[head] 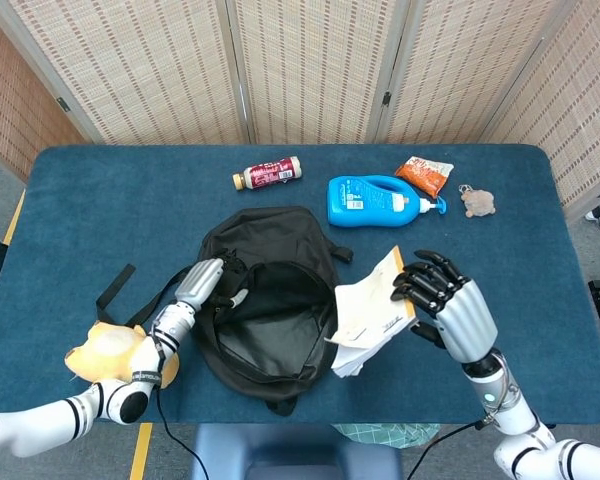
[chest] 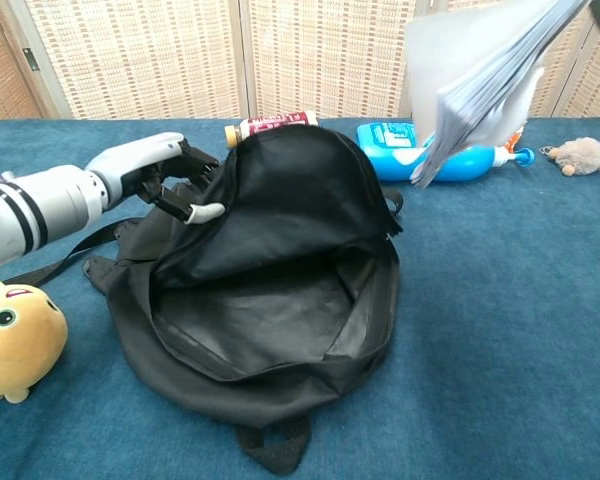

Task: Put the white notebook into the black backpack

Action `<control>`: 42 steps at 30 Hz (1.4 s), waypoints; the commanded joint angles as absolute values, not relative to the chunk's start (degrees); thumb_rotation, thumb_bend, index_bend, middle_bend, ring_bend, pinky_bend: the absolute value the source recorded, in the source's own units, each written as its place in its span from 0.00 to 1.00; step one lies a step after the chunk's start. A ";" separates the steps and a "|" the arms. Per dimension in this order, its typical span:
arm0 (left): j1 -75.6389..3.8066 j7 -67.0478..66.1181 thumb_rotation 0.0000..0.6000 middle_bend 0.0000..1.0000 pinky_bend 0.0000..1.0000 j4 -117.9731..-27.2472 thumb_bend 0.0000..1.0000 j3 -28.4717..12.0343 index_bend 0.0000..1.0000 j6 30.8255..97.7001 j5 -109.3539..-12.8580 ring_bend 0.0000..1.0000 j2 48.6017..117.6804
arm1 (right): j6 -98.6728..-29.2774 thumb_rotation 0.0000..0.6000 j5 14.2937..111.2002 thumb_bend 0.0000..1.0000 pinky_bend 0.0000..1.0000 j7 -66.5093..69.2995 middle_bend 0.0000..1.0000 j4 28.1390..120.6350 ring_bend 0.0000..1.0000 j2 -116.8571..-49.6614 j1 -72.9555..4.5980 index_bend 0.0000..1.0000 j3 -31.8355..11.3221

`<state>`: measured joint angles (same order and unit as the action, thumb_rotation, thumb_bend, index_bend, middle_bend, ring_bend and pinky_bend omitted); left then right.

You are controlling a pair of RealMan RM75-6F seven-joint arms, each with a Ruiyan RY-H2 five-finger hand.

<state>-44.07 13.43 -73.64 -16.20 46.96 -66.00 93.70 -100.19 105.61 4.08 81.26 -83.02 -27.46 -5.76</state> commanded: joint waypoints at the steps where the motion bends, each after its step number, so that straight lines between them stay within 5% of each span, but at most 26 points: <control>1: -45.42 13.73 1.00 0.43 0.12 -72.32 0.69 -18.28 0.70 43.91 -62.09 0.37 92.93 | -96.48 1.00 106.92 0.51 0.29 5.14 0.50 82.88 0.38 -83.78 -28.87 0.91 -4.11; 18: -48.09 11.18 1.00 0.43 0.12 -73.48 0.69 -20.88 0.70 39.80 -52.21 0.37 91.07 | -82.96 1.00 105.33 0.51 0.35 9.97 0.51 77.47 0.39 -97.54 -38.22 0.91 -6.22; 42: -49.43 13.78 1.00 0.43 0.11 -73.25 0.69 -21.77 0.71 34.82 -46.76 0.35 88.86 | -90.09 1.00 106.97 0.51 0.38 20.69 0.53 42.82 0.41 -118.89 -42.92 0.91 -4.30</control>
